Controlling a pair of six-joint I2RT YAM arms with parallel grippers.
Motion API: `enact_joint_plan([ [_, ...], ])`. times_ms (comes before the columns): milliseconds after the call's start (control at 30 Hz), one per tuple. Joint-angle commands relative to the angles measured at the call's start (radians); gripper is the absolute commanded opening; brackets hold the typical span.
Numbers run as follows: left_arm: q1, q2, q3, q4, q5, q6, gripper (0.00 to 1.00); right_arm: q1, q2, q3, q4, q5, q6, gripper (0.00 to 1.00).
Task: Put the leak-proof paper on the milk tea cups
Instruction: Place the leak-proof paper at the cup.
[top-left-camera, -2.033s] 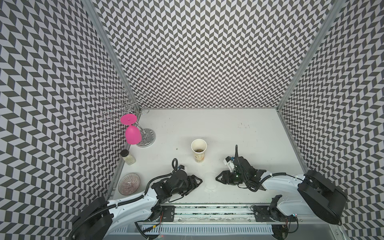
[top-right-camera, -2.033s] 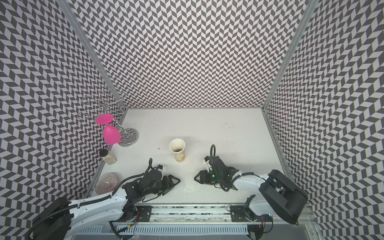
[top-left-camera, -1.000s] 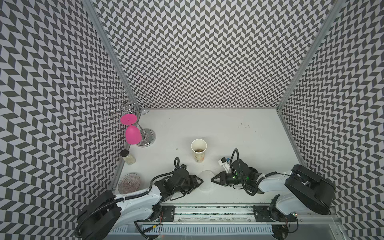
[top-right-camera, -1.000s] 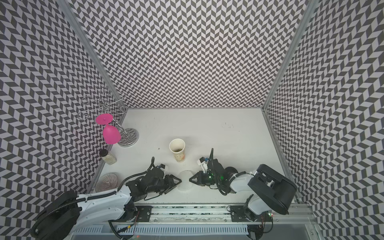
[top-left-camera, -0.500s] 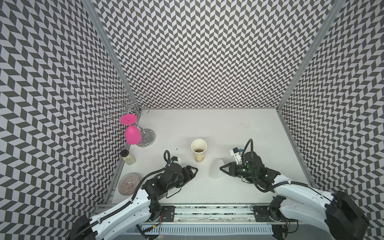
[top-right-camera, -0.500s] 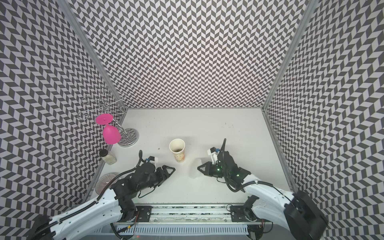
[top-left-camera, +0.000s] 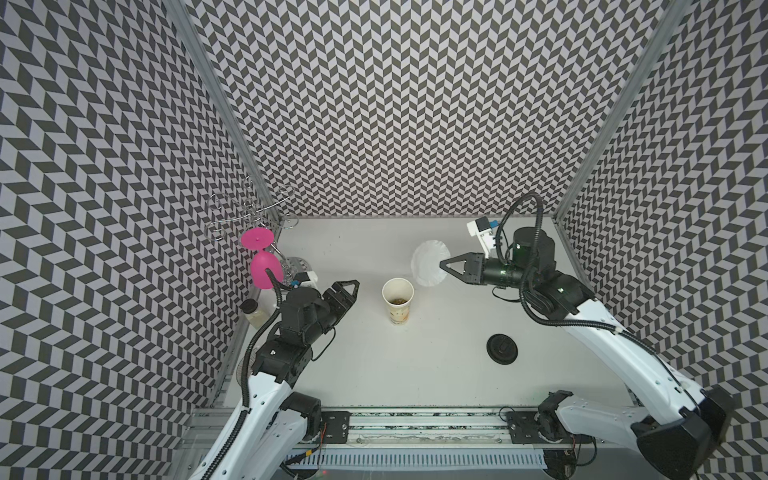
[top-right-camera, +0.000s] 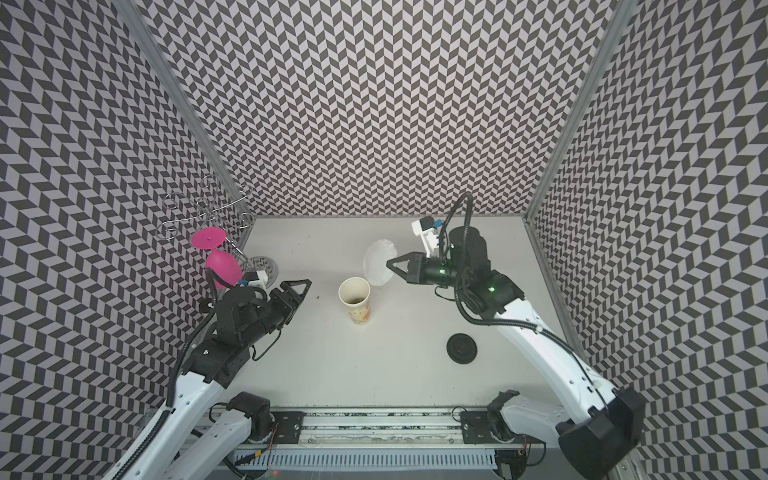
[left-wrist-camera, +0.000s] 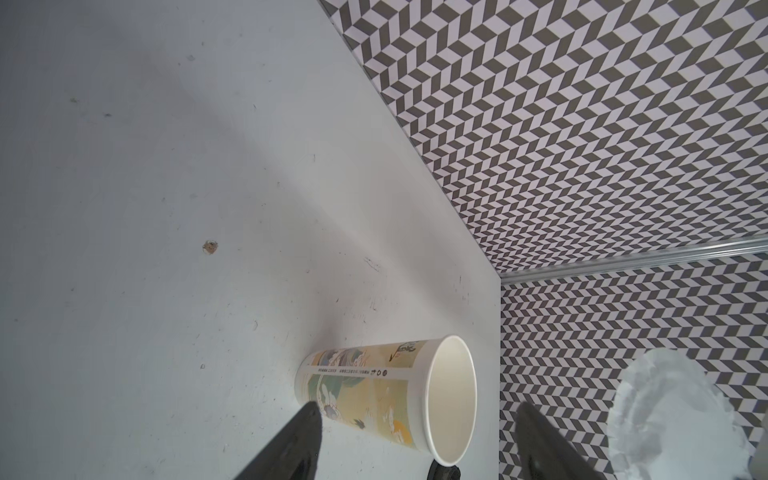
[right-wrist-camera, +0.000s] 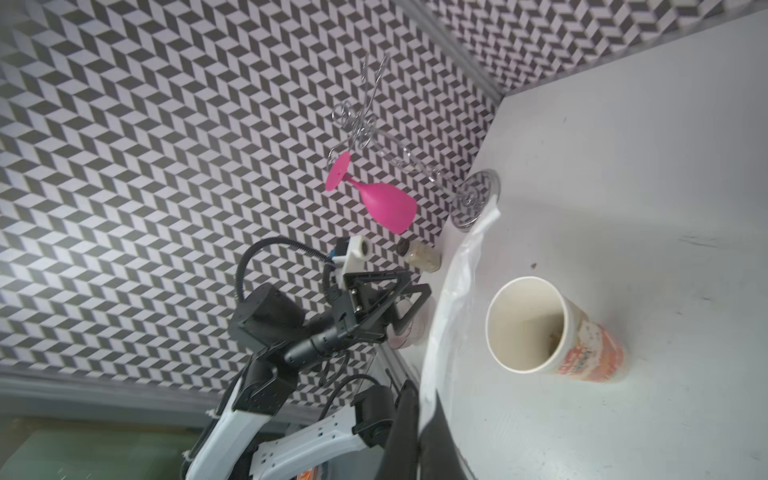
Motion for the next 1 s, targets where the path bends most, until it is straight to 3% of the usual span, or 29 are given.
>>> enact_joint_plan([
  [0,0.034,0.004,0.018,0.077,0.157,-0.009,0.75,0.031,0.093,0.024,0.160,-0.188,0.044,0.00],
  [200,0.059,0.006,-0.002,0.087,0.192,-0.034,0.75,0.034,0.290,0.067,0.266,-0.271,0.004,0.00],
  [500,0.064,0.069,-0.043,0.169,0.282,-0.039,0.76,0.016,0.483,0.167,0.151,-0.347,-0.108,0.00],
  [733,0.056,0.166,-0.043,0.239,0.344,-0.015,0.76,0.000,0.468,0.129,0.098,-0.348,-0.142,0.00],
  [967,-0.007,0.263,-0.012,0.215,0.322,0.035,0.78,-0.010,0.461,0.098,0.058,-0.295,-0.173,0.00],
])
